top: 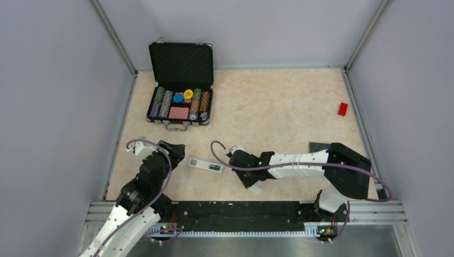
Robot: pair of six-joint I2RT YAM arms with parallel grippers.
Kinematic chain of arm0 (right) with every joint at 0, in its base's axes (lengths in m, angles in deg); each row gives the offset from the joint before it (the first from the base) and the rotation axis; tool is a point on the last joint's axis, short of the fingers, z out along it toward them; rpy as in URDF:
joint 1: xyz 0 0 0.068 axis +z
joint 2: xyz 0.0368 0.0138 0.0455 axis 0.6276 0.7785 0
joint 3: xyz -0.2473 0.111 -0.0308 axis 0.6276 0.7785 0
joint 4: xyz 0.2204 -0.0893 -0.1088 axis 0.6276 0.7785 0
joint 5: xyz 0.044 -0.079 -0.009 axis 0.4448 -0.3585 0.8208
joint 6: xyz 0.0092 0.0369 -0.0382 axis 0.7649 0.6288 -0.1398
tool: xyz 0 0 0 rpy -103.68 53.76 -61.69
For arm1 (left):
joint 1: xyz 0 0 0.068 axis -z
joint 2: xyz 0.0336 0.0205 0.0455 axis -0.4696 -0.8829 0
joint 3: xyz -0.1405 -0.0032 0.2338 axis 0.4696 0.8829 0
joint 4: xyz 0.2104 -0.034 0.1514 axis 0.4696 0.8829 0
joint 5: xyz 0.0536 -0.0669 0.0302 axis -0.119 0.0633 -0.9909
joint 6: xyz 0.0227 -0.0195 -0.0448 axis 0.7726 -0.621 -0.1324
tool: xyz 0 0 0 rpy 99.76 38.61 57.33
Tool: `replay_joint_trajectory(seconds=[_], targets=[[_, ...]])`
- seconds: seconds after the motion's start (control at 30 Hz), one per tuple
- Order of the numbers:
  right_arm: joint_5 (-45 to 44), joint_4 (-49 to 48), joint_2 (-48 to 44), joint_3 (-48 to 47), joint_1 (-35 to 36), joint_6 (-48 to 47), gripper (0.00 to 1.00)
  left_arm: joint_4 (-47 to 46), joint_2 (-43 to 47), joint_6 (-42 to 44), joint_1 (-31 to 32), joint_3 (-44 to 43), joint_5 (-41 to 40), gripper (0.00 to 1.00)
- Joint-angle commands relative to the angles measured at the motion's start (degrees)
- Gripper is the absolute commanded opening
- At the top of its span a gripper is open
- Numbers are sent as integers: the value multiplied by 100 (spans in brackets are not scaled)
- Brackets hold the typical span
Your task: Load the batteries into the remote control
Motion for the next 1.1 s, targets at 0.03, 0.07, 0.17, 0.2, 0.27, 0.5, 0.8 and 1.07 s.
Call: replay_joint_trajectory(seconds=[0.03, 0.07, 0.17, 0.2, 0.27, 0.5, 0.8, 1.07], targets=[[-571, -24, -77, -193, -138, 8, 0, -76, 43, -72, -16, -141, -95, 77], [-597, -4, -123, -250, -140, 48, 0, -76, 43, -83, -22, -140, -95, 77], [-529, 184, -400, -392, -145, 117, 6, -51, 52, -76, -22, -155, -95, 76], [-504, 270, -544, -409, -141, 131, 12, -40, 59, -74, -18, -157, -99, 77], [-535, 527, -822, -409, -142, 256, 34, -12, 81, -75, -23, -155, -115, 76], [-279, 1328, -1169, -50, -113, 221, 54, -76, 124, -126, -17, -67, -109, 76], [-306, 1540, -833, 57, 319, -540, 58, -203, 63, -142, -22, -8, -49, 76], [-396, 1365, -258, -63, 623, -455, 56, -185, 59, -153, -19, -8, -73, 76]])
